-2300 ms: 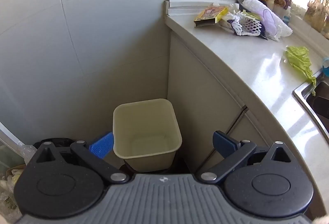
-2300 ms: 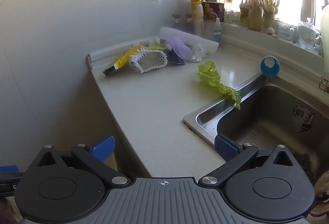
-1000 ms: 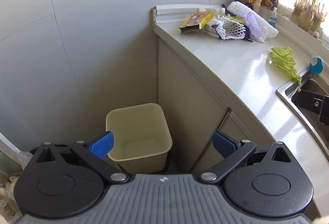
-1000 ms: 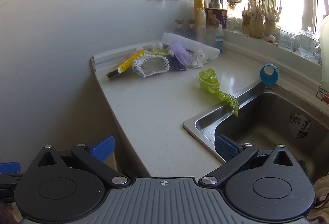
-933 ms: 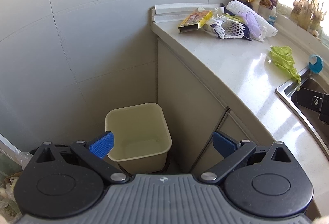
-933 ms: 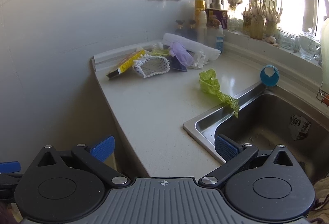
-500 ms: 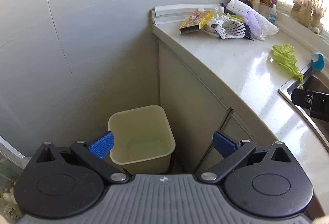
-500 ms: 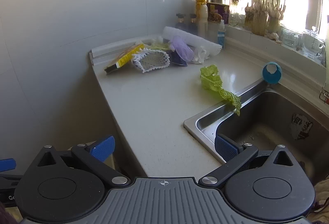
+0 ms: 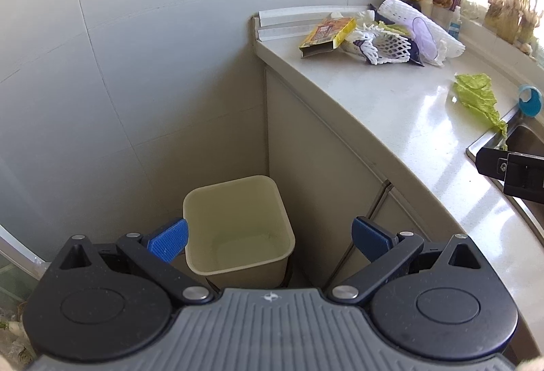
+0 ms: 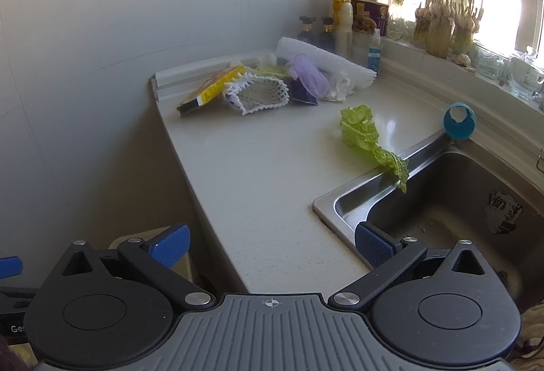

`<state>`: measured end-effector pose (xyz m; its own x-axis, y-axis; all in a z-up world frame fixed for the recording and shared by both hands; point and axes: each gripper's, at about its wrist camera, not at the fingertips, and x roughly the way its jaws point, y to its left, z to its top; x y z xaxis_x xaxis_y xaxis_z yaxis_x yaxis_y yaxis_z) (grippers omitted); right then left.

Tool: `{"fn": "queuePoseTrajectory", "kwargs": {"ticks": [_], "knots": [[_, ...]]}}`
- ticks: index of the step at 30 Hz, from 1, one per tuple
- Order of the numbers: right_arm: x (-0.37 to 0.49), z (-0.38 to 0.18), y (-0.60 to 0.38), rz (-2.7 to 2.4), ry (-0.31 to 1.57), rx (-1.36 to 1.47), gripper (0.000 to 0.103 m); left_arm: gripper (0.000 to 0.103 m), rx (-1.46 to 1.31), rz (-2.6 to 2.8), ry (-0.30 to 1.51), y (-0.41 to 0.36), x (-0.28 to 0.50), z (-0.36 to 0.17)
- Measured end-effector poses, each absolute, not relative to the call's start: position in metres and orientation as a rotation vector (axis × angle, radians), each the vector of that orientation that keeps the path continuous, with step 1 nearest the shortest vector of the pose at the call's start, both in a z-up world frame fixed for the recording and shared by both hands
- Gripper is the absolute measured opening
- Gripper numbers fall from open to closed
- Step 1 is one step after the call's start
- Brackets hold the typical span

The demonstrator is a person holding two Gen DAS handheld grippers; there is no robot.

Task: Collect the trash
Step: 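Move both tools from the wastebasket toward the cluttered counter, then grasp the yellow curry box with the left tool while the right tool grasps the white foam net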

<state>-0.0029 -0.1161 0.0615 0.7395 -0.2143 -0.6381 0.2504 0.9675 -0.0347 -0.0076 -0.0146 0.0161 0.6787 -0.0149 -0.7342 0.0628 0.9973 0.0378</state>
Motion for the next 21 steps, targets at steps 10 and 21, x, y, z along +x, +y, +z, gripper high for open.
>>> {"fn": "queuePoseTrajectory", "kwargs": {"ticks": [10, 21], "knots": [[0.006, 0.066, -0.12, -0.261, 0.67, 0.037, 0.103, 0.103, 0.097, -0.017, 0.775, -0.017, -0.001, 0.021], [0.045, 0.08, -0.144, -0.238, 0.621, 0.048, 0.103, 0.103, 0.15, -0.02, 0.669, -0.026, 0.035, 0.031]]}}
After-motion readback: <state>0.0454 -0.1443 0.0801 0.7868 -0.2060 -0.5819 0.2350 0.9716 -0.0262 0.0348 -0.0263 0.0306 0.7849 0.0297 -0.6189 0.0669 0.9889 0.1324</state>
